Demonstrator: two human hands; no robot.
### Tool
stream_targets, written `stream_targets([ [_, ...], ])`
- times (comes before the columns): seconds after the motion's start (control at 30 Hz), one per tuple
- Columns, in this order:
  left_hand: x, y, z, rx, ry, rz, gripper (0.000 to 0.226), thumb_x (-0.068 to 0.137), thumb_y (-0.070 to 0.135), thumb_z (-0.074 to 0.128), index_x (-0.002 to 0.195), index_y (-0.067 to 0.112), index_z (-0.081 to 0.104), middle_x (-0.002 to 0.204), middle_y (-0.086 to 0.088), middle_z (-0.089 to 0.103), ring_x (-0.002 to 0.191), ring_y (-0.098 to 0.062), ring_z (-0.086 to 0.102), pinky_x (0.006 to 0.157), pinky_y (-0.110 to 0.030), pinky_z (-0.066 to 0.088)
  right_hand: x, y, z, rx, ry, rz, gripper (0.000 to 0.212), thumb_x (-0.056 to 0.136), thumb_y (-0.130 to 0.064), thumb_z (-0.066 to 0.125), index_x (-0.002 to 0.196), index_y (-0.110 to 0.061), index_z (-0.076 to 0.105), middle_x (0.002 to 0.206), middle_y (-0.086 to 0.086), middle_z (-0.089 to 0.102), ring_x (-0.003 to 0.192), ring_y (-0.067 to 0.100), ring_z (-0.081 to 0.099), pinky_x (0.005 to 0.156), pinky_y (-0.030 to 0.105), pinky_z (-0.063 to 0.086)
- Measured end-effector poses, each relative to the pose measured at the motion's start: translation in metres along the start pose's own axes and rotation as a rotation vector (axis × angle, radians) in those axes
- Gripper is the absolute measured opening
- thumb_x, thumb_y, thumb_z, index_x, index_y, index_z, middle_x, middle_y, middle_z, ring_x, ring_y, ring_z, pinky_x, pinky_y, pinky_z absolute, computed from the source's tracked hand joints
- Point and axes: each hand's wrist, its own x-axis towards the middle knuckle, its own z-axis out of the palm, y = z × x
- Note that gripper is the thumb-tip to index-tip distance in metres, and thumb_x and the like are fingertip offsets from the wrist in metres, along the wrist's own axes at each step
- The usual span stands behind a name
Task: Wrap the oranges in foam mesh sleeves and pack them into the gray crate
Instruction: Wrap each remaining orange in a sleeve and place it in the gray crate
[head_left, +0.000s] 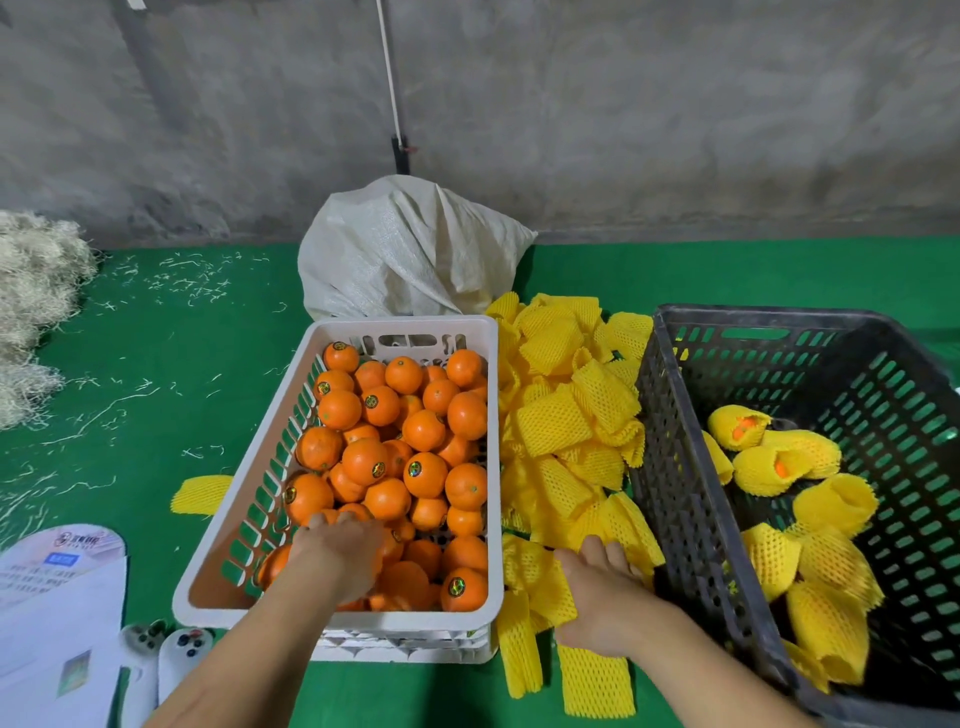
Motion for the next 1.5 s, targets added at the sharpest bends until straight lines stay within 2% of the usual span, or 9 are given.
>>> stream_targets([
  [0.2,-0.008,0.023,-0.003,-0.813,0.501,0.136,0.075,0.095,0.066,0.061,0.154,0.024,0.044,0.142,-0.005,0.053,0.123,-0.028,0.057,0.094,-0.037,0.051,0.012,0.006,0.017,-0.096,0.282,0.130,0.055,0.096,-0.040,0.063,0.145,-0.030,0.039,0.140,0.002,0.035,0.132,0.027,0.033,0.109,0.038,0.035],
  [0.33,-0.024,0.066,-0.002,-1.353,0.478,0.317,0.048,0.090,0.067,0.058,0.133,0.046,0.054,0.131,0.022,0.059,0.117,0.001,0.061,0.082,-0.013,0.051,0.017,0.019,0.016,-0.065,0.343,0.122,0.023,0.099,-0.036,0.056,0.122,-0.033,0.059,0.129,-0.001,0.041,0.122,0.024,0.037,0.102,0.036,0.037],
  [0.47,-0.035,0.093,0.006,-1.591,0.586,0.309,0.052,0.093,0.059,0.058,0.139,0.034,0.057,0.135,0.011,0.063,0.123,-0.008,0.063,0.100,-0.031,0.056,0.013,0.016,0.011,0.099,0.409,0.086,0.013,0.099,-0.034,0.053,0.110,-0.027,0.053,0.118,-0.001,0.046,0.111,0.023,0.044,0.093,0.037,0.043],
  [0.57,-0.045,0.100,0.006,-1.771,0.651,0.287,0.054,0.098,0.059,0.053,0.139,0.025,0.060,0.126,0.004,0.070,0.113,-0.014,0.070,0.089,-0.032,0.061,0.001,0.005,-0.001,0.633,0.528,0.003,0.019,0.098,-0.026,0.060,0.093,-0.029,0.042,0.084,0.000,0.048,0.067,0.016,0.046,0.059,0.036,0.038],
  [0.77,-0.071,0.133,0.004,-1.995,0.528,0.382,0.049,0.095,0.059,0.052,0.129,0.027,0.067,0.111,-0.010,0.071,0.085,-0.021,0.071,0.066,-0.032,0.058,-0.045,-0.036,-0.043,1.422,0.792,-0.236,0.044,0.095,-0.014,0.071,0.115,-0.048,0.050,0.103,-0.007,0.066,0.075,0.021,0.073,0.066,0.029,0.061],
  [0.93,-0.074,0.141,0.009,-2.118,0.324,0.355,0.040,0.094,0.061,0.050,0.120,0.040,0.072,0.119,-0.016,0.074,0.095,-0.043,0.074,0.064,-0.039,0.057,-0.072,-0.048,-0.038,1.637,0.541,-0.182,0.060,0.073,-0.074,0.069,0.117,-0.034,0.070,0.112,-0.001,0.074,0.084,0.024,0.075,0.078,0.040,0.061],
  [1.1,-0.078,0.136,0.013,-2.170,0.316,0.318,0.037,0.089,0.066,0.050,0.113,0.046,0.071,0.112,-0.015,0.074,0.068,-0.030,0.070,0.052,-0.035,0.052,-0.090,-0.040,-0.028,1.573,0.366,-0.159,0.074,0.084,-0.083,0.048,0.135,-0.032,0.061,0.117,0.003,0.074,0.085,0.027,0.072,0.092,0.048,0.052],
  [1.3,-0.088,0.133,0.014,-2.110,0.413,0.220,0.029,0.099,0.071,0.044,0.106,0.044,0.055,0.101,-0.004,0.074,0.088,-0.024,0.072,0.075,-0.049,0.061,-0.114,-0.037,-0.035,1.133,0.273,-0.575,0.054,0.086,-0.034,0.064,0.139,-0.037,0.058,0.126,-0.013,0.057,0.080,0.018,0.064,0.072,0.035,0.054],
  [1.5,-0.110,0.136,0.012,-2.064,0.422,0.320,0.065,0.096,0.073,0.047,0.126,0.017,0.056,0.108,-0.010,0.073,0.103,-0.026,0.071,0.095,-0.054,0.059,-0.114,-0.053,-0.020,1.008,0.664,-0.494,0.037,0.088,-0.032,0.076,0.123,-0.037,0.065,0.093,-0.014,0.056,0.063,0.008,0.049,0.058,0.029,0.045],
])
